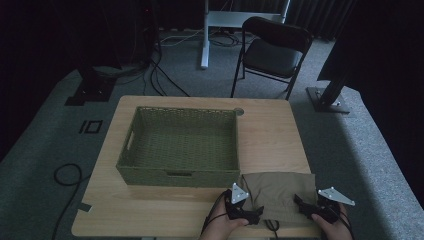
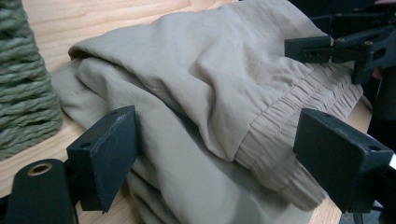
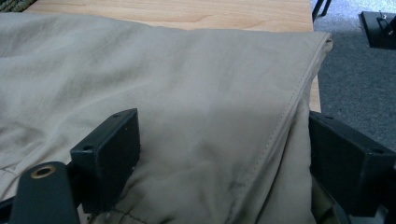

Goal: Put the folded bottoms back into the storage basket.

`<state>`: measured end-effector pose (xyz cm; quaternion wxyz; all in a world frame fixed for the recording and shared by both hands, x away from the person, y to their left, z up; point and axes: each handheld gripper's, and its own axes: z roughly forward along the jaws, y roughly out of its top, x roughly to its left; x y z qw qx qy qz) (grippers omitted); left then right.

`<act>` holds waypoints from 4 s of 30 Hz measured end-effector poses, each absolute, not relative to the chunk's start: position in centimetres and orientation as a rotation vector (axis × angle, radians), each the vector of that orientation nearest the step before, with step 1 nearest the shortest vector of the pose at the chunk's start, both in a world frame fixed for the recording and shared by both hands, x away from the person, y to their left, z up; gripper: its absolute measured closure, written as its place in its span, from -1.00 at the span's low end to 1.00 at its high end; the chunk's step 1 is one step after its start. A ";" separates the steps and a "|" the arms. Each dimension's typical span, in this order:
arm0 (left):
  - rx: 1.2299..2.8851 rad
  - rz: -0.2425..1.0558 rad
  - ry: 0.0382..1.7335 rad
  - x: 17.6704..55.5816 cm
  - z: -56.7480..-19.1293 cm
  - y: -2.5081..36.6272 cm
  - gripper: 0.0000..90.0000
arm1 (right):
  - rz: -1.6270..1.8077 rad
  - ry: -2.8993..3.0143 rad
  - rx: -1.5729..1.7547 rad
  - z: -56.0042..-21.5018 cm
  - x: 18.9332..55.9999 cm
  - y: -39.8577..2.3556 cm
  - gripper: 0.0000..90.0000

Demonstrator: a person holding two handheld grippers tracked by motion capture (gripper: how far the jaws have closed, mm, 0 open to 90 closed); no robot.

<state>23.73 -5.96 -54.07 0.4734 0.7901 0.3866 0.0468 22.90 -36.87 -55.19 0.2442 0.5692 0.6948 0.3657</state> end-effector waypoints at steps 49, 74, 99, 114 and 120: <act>1.994 0.205 0.799 26.3 -51.0 -9.6 0.83 | 0.989 1.941 1.566 -50.3 21.7 -35.7 0.82; 1.880 0.273 0.754 29.8 -42.2 -6.2 0.83 | 1.164 1.885 1.438 -41.7 24.3 -33.7 0.83; 1.815 0.378 0.816 33.8 -37.8 2.0 0.83 | 1.267 1.927 1.315 -37.0 29.6 -26.0 0.83; 1.776 0.450 0.868 35.6 -37.3 7.6 0.83 | 1.310 1.965 1.236 -36.1 32.2 -20.5 0.83; 1.756 0.488 0.897 36.2 -37.3 9.9 0.83 | 1.342 1.975 1.229 -36.3 33.5 -18.3 0.83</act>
